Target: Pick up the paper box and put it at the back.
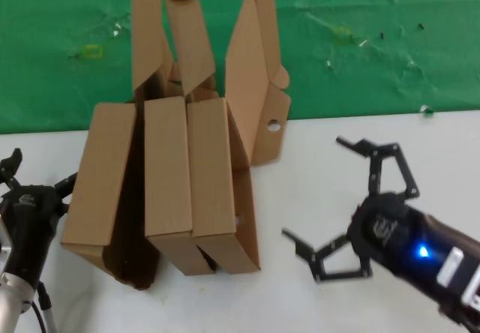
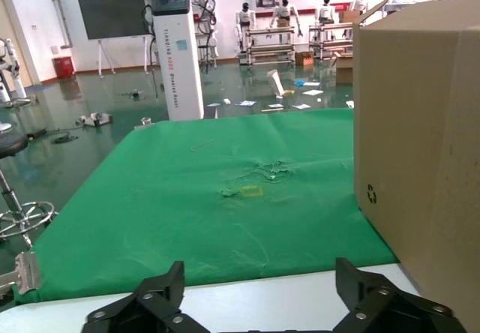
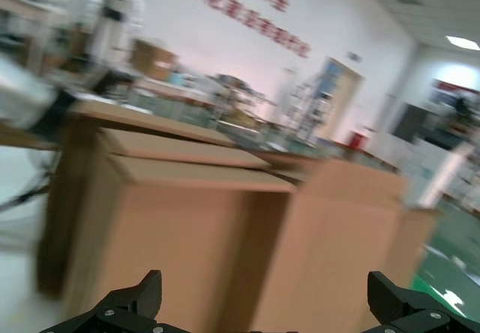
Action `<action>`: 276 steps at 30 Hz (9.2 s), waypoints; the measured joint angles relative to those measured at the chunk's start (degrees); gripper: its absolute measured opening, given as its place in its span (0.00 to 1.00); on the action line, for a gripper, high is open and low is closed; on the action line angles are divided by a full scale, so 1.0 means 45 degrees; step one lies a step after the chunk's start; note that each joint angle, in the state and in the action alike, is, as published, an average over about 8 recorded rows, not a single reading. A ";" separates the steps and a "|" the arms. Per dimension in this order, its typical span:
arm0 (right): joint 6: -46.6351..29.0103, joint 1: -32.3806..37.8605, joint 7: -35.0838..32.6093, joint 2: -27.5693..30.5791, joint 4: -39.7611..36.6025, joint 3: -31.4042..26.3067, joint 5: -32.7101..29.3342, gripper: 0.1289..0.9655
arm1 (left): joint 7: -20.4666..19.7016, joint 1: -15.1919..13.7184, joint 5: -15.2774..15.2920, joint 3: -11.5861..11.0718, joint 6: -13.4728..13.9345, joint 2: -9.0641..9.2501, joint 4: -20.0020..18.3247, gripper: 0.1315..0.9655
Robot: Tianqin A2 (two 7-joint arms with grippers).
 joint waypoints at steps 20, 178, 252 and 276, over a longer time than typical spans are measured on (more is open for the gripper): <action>-0.1997 0.1918 0.0651 0.1429 -0.1092 -0.2471 -0.1703 0.98 | -0.0005 0.0000 0.0003 0.0000 0.0000 0.0000 0.0000 0.31; -0.5474 1.3845 1.4154 -0.4496 -0.7853 -0.6812 -2.4258 0.19 | -0.0004 0.0000 0.0003 0.0000 0.0000 0.0000 0.0000 0.01; 0.3887 0.5780 0.9699 -0.2800 -0.2982 -0.1956 -0.8906 1.00 | -0.0001 0.0000 0.0001 0.0000 0.0000 0.0000 0.0000 0.84; 0.7892 0.2863 0.7405 -0.2488 -0.3601 -0.1400 -0.3757 1.00 | -0.0001 0.0000 -0.0001 -0.0001 0.0000 0.0000 0.0000 1.00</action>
